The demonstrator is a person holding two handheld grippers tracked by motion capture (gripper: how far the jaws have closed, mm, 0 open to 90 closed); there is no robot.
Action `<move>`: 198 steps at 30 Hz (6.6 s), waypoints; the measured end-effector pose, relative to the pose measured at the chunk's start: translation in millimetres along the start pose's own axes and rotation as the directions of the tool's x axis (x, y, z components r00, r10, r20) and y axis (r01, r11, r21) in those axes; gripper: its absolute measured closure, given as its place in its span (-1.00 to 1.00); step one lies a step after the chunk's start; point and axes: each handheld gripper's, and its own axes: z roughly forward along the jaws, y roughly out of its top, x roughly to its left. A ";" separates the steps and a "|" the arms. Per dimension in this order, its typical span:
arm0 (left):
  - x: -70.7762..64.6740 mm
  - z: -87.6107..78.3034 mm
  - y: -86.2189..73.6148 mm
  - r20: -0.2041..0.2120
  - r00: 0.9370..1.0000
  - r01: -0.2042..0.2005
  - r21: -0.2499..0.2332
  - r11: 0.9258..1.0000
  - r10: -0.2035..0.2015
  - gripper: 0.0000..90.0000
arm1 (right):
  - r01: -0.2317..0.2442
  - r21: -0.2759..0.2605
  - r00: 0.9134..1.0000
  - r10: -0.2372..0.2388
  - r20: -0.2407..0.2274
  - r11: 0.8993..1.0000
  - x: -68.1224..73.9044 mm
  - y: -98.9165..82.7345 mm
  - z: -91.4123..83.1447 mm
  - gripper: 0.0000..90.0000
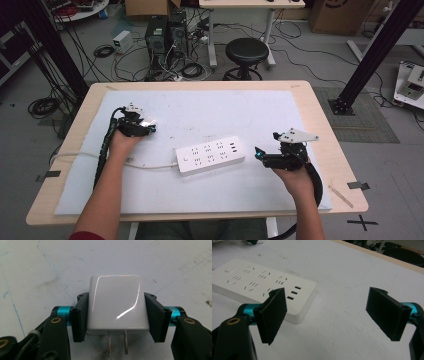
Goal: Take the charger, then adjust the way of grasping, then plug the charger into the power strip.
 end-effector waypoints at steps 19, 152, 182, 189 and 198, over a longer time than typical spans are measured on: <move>-65.4 -138.5 17.5 0.131 0.971 -0.165 -0.237 0.957 0.200 -0.06 | 0.040 -0.002 0.993 -0.040 -0.112 0.999 2.5 17.1 -15.7 -0.61; -165.6 -172.9 -30.0 0.016 0.799 -0.534 -0.438 0.723 0.601 -0.49 | -0.469 -0.059 0.749 0.361 -0.556 0.881 50.7 25.4 65.5 0.41; -149.8 -175.2 -43.8 0.020 0.818 -0.523 -0.391 0.757 0.575 -0.49 | 0.580 0.160 0.732 -0.425 -0.533 0.799 33.5 111.4 90.3 0.41; -145.7 -175.3 -47.9 0.022 0.823 -0.518 -0.382 0.766 0.568 -0.49 | 0.704 0.192 0.640 -0.493 -0.588 0.684 36.6 122.4 100.1 0.41; -144.2 -171.9 -52.7 0.028 0.826 -0.515 -0.370 0.773 0.563 -0.49 | 0.824 0.211 0.510 -0.528 -0.679 0.525 46.5 135.4 117.6 0.40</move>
